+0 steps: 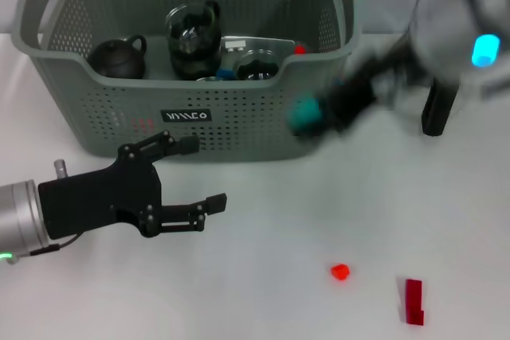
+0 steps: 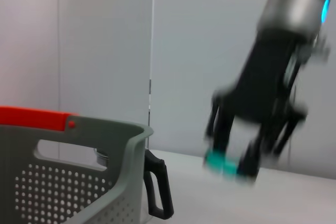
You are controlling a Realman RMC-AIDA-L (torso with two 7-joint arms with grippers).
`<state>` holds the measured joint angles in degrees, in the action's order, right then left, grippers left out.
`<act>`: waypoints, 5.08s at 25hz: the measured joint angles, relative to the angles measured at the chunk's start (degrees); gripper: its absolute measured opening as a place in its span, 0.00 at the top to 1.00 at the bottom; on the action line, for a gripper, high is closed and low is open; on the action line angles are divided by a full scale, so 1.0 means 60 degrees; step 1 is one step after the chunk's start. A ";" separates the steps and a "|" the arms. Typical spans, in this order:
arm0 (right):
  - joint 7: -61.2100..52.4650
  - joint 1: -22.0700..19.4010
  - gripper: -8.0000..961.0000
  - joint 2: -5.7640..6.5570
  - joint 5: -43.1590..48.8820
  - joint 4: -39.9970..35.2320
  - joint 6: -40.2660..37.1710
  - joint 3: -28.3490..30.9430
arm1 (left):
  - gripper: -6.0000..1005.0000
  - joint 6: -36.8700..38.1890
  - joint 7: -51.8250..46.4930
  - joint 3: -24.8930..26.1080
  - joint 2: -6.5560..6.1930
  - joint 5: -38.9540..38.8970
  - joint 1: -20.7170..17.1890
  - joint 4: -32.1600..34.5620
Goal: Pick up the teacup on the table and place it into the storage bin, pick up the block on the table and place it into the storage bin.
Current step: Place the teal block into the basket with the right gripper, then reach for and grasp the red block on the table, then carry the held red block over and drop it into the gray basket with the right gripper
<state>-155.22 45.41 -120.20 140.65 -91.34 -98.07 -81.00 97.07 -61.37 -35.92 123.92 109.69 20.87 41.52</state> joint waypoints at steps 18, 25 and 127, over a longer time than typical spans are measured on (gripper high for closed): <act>0.3411 0.2718 0.48 0.0313 -0.0147 0.4674 0.4917 0.2587 | 0.06 -0.0007 -0.0009 0.0084 0.0020 -0.0027 0.0097 -0.0142; 0.3968 0.1813 0.21 0.0219 -0.0616 0.3348 0.4259 0.2658 | 0.06 0.0066 -0.0051 0.0084 0.0012 -0.0066 0.0115 -0.0140; 0.2705 0.2350 0.17 0.0205 0.0437 0.1969 0.3792 0.2509 | 0.06 -0.0362 0.0252 0.0728 -0.0014 -0.0075 -0.0198 -0.0519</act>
<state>-138.99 59.50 -118.97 143.27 -79.53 -75.32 -65.95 94.90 -59.86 -31.55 123.84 109.24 19.69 38.40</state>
